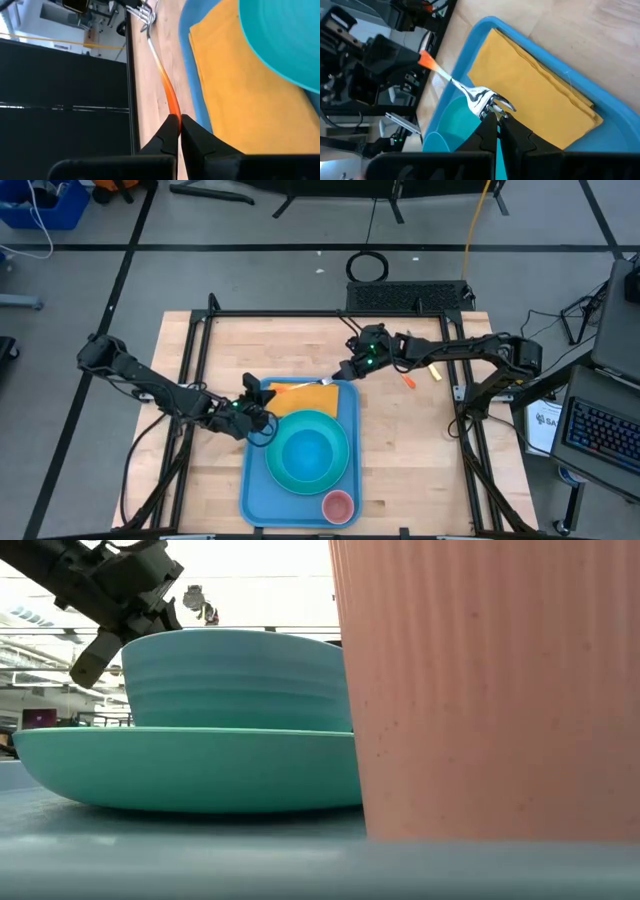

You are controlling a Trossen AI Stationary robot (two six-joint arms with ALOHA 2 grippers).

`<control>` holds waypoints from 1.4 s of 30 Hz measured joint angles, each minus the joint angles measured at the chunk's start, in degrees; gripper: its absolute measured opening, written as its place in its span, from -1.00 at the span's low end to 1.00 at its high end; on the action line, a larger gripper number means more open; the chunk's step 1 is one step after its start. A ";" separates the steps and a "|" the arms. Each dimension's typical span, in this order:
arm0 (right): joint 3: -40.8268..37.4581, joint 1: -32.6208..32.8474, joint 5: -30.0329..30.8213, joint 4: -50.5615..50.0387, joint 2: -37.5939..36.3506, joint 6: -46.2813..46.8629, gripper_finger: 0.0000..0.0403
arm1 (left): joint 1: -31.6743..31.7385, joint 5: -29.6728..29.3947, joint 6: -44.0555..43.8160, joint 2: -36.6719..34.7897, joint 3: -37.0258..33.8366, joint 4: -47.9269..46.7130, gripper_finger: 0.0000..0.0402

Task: Set up tray
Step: Put the orange fork on top of the orange napkin

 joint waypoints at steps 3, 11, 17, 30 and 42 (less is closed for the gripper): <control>-0.67 0.27 1.16 0.28 -0.01 -0.25 -1.00 | 0.76 1.39 -0.98 0.00 0.00 -0.36 -0.97; -4.27 2.44 5.51 4.01 -0.04 -0.21 -1.00 | 3.86 6.09 -4.15 0.02 0.00 -2.12 -0.97; -6.57 3.52 7.12 7.90 -0.04 1.07 -1.00 | 6.12 9.04 -6.07 1.27 0.00 -2.71 -0.94; -7.39 4.84 8.72 7.66 0.00 -1.31 -1.00 | 8.51 11.54 -6.12 7.67 0.11 -2.48 -0.95; -7.39 7.23 12.98 5.61 0.00 -2.98 -1.00 | 10.77 14.43 -7.22 7.85 0.11 -2.54 -0.97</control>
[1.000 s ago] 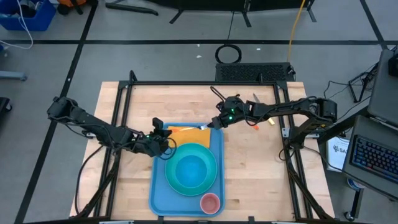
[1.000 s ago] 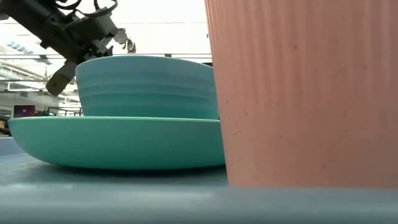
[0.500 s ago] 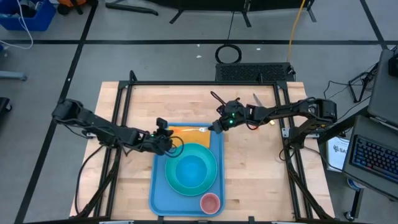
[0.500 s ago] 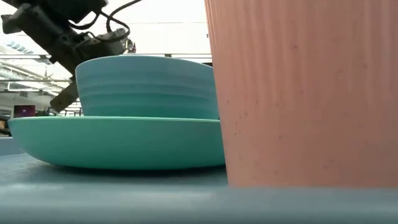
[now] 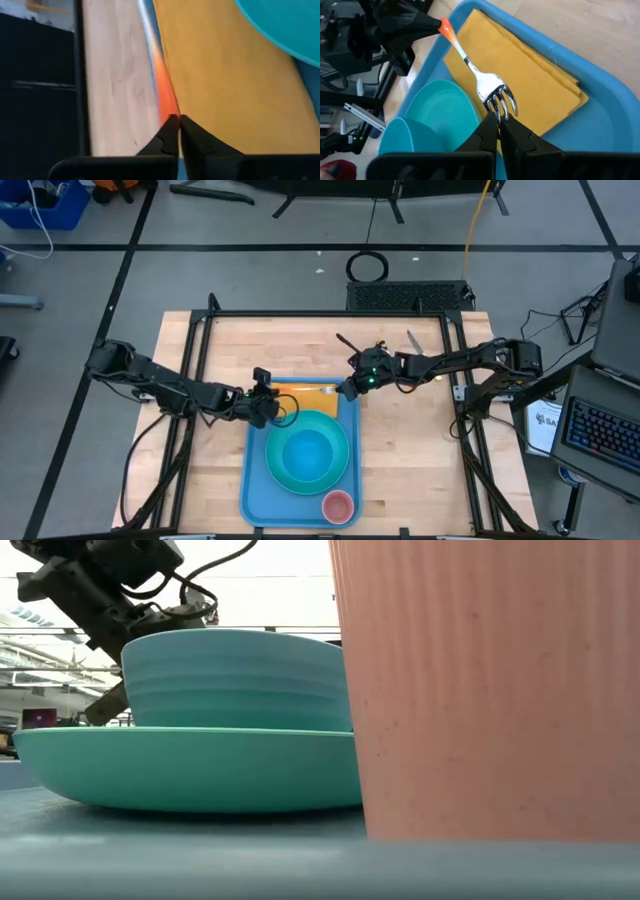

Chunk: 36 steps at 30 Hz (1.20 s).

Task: Set up tray
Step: Put the orange fork on top of the orange napkin

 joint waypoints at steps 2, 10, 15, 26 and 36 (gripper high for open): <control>-0.02 0.18 0.67 -1.21 0.00 -0.80 -1.00 | 0.44 0.68 -0.35 0.00 0.00 -0.32 -0.99; -0.04 0.36 1.67 -3.41 0.02 -1.87 -0.99 | 2.25 3.64 -0.61 0.00 -0.02 -0.27 -0.99; -0.04 0.52 3.17 -3.03 0.90 -3.14 -0.99 | 3.24 4.13 -1.29 0.00 -0.02 -0.31 -0.99; 0.00 -0.98 9.42 2.64 1.42 -3.03 -1.00 | 3.64 0.28 -3.20 0.00 -0.07 -0.40 -0.94; 0.00 -2.01 13.95 4.92 1.42 -2.09 -1.00 | 3.65 0.56 -3.53 0.00 -0.07 -0.06 -0.94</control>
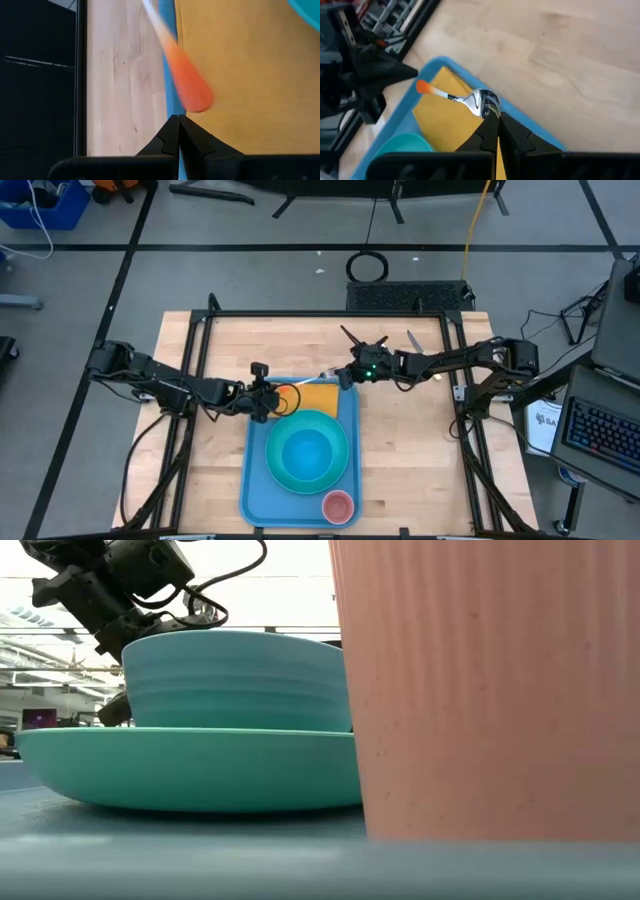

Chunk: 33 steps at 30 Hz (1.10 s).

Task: Set up tray
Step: Put the orange fork on top of the orange napkin

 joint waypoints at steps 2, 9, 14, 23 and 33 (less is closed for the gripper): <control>0.00 0.02 -0.18 -0.06 0.00 -0.06 -1.00 | 0.00 0.00 -0.01 0.00 0.00 0.05 -0.91; 0.00 0.02 -0.03 -0.06 0.00 0.37 -1.00 | 0.00 0.09 -1.30 0.00 0.00 0.14 -0.98; 0.00 0.04 -0.12 0.38 0.00 0.37 -1.00 | 0.00 0.11 -1.38 0.00 0.00 0.19 -0.90; 0.00 0.81 -0.26 0.32 0.00 0.37 -1.00 | 0.00 0.15 -2.54 0.00 0.00 0.18 -0.98; 0.00 0.87 -0.27 0.36 0.00 -0.06 -0.96 | 0.00 0.22 -4.16 0.00 0.00 0.36 -0.82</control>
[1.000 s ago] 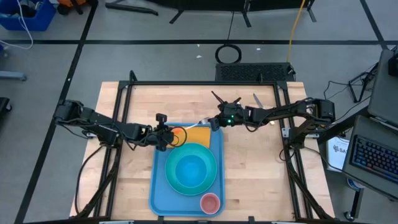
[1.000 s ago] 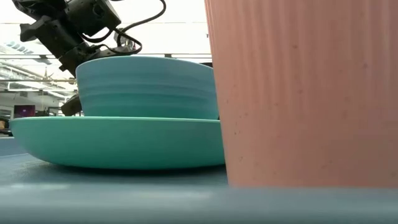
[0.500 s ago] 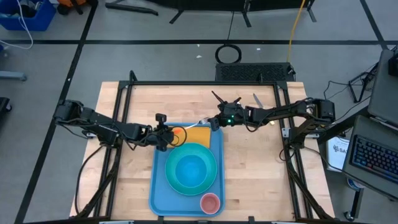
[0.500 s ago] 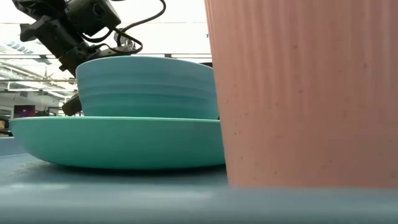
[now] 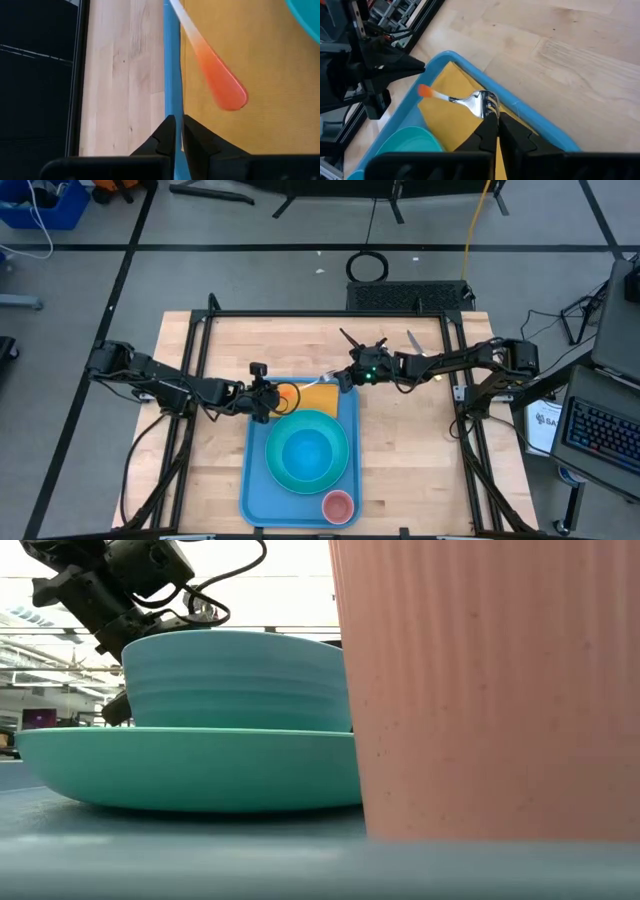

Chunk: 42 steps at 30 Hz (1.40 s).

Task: Set up tray
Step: Put the orange fork on top of the orange napkin

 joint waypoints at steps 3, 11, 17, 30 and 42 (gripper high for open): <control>0.00 0.15 -0.04 0.00 0.00 0.31 -0.89 | 0.00 0.01 -0.04 0.00 0.00 -0.01 -0.82; 0.00 1.14 -0.13 0.01 0.00 0.42 -0.71 | 0.00 0.04 -0.42 -0.02 0.00 0.24 -0.81; 0.00 2.44 -1.30 0.01 0.00 -0.96 -0.66 | 0.00 0.07 -1.24 -0.02 0.00 0.26 -0.81; 0.00 3.74 -2.98 -0.04 0.00 -0.16 -0.68 | 0.00 13.63 -2.97 -0.02 0.00 1.70 -0.81; 0.00 3.87 -2.99 0.00 0.00 -0.13 -0.68 | 3.92 27.68 -5.63 -0.02 0.00 2.93 -0.81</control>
